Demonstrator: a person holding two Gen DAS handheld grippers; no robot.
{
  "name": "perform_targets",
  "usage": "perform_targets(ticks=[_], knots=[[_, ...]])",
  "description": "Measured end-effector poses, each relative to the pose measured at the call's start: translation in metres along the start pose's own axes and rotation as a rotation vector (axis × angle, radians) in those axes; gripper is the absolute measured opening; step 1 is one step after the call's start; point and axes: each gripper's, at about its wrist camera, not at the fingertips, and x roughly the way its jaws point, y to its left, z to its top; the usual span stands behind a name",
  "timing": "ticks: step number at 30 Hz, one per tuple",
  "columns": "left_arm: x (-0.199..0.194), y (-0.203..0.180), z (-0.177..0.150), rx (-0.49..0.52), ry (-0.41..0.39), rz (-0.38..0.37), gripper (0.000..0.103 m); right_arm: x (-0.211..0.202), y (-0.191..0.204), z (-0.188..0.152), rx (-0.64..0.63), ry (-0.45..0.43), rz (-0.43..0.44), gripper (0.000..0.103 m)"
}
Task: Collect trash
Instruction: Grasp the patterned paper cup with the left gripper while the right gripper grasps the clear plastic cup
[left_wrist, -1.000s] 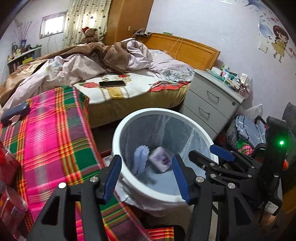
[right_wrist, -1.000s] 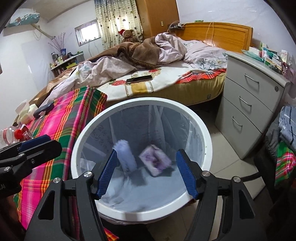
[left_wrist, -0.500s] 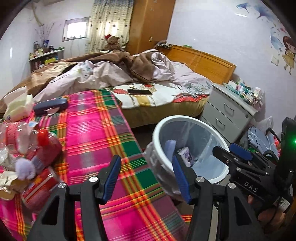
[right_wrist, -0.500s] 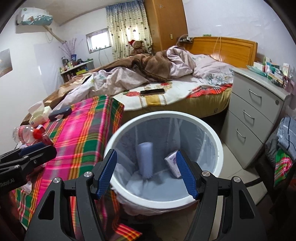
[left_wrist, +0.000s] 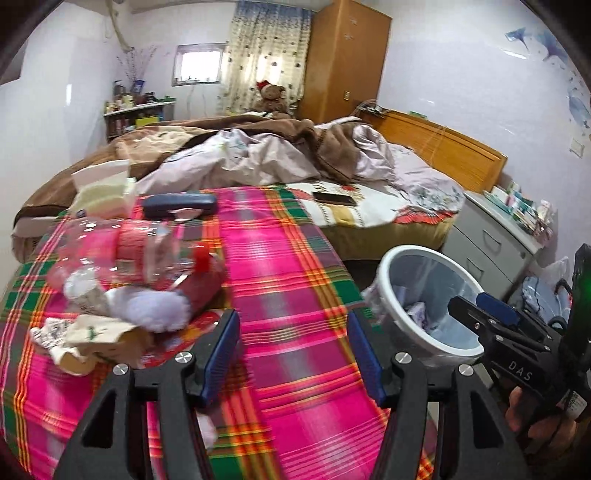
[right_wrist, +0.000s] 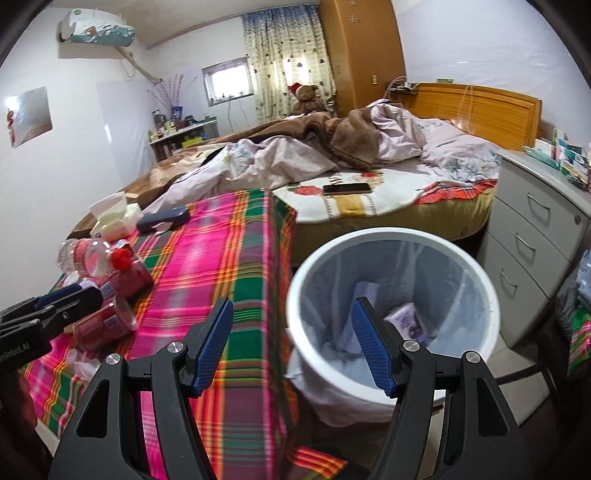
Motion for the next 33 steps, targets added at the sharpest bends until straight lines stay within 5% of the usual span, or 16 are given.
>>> perform_targets(ticks=[23,33], knots=[[-0.04,0.142,-0.028,-0.179,-0.028,0.234,0.066,0.014,0.121,-0.033,-0.197,0.096,0.29,0.068],[-0.028,0.176,-0.04,-0.196,0.045,0.209,0.074,0.015,0.157,-0.055,-0.28,0.195,0.385,0.068]])
